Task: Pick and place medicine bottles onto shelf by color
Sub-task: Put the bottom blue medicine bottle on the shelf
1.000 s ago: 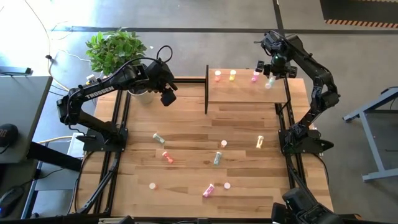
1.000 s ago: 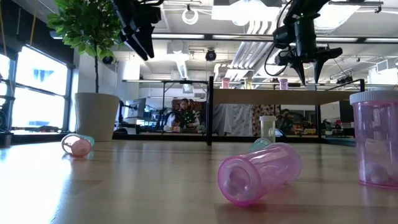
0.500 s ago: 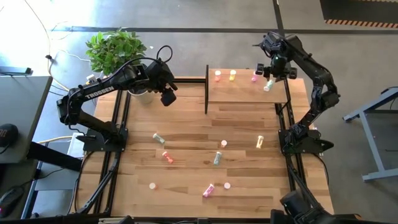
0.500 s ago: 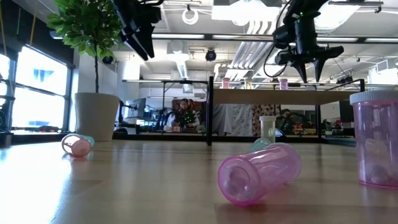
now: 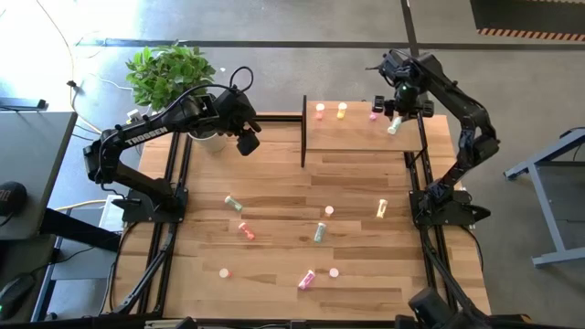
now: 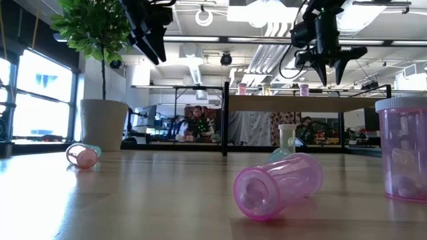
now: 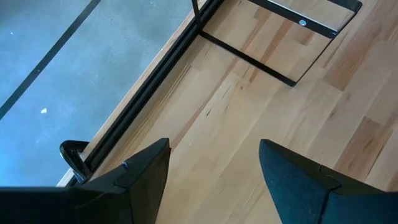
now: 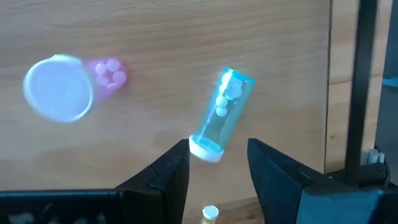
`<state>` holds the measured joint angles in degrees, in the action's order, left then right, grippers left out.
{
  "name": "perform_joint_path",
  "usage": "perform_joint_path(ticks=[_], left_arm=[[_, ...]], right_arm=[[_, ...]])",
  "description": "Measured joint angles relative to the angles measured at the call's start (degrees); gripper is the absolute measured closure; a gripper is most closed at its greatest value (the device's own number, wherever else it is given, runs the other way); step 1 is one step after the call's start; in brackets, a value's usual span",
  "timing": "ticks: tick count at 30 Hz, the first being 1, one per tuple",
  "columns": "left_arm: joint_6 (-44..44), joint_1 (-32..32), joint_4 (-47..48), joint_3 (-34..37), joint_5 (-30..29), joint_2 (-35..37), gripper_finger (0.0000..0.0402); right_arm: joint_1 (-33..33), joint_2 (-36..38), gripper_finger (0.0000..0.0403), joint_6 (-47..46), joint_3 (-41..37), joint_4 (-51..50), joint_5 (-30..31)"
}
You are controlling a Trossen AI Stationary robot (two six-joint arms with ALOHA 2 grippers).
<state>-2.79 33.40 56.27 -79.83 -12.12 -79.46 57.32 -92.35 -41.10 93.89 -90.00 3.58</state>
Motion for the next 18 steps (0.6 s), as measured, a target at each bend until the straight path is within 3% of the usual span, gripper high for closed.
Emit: perform_joint_path(ticks=[6, 11, 18], left_arm=[[0.0, 0.0, 0.0, 0.0, 0.0, 0.0, 0.0163], [0.0, 0.0, 0.0, 0.0, 0.0, 0.0, 0.0163], [0.0, 0.0, 0.0, 0.0, 0.0, 0.0, 0.0163]], right_arm=[[-3.8, 5.8, 0.0251, -2.6, -1.6, 0.2, 2.0], [-7.4, 13.7, 0.0251, -9.6, -12.2, 0.9, 2.4], [-7.7, 21.2, 0.0251, -17.8, -19.7, 13.1, 0.9]])
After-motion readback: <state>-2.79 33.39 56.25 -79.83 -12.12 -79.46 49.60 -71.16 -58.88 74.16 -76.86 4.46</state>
